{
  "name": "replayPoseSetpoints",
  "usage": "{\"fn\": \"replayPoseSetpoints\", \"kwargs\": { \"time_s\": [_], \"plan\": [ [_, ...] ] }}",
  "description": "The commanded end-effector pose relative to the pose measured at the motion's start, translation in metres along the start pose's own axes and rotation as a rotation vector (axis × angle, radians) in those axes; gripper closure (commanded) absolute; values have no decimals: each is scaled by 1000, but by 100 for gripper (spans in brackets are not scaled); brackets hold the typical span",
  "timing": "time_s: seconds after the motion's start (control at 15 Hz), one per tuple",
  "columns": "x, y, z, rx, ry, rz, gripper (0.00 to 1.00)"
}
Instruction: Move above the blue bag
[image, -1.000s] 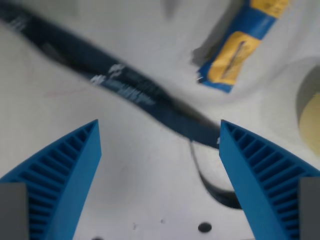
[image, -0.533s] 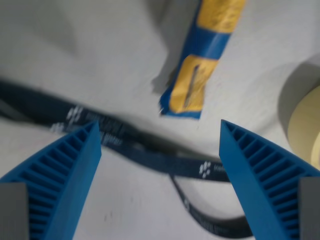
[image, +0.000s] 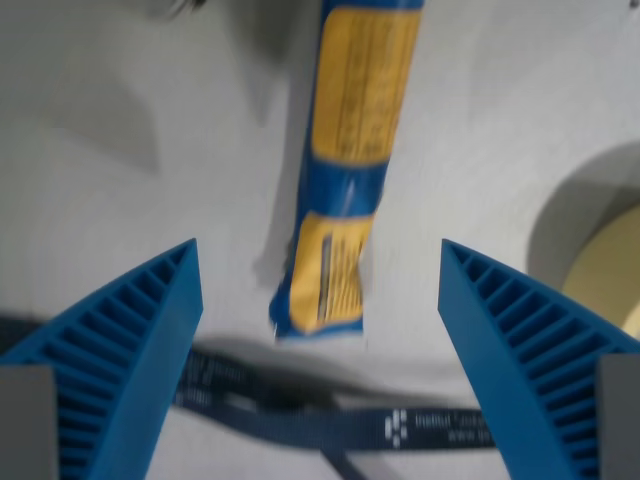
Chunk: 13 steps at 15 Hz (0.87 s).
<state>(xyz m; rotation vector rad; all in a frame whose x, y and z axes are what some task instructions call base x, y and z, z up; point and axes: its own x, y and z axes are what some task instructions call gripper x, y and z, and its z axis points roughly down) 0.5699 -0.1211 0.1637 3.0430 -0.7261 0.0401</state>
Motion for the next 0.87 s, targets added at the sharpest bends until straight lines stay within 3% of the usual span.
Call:
{"fn": "replayPoseSetpoints", "kwargs": {
  "time_s": [0.07,0.87],
  "plan": [
    [11,2,6,27,-12,161,0],
    [20,8,15,33,-16,107,0]
  ]
}}
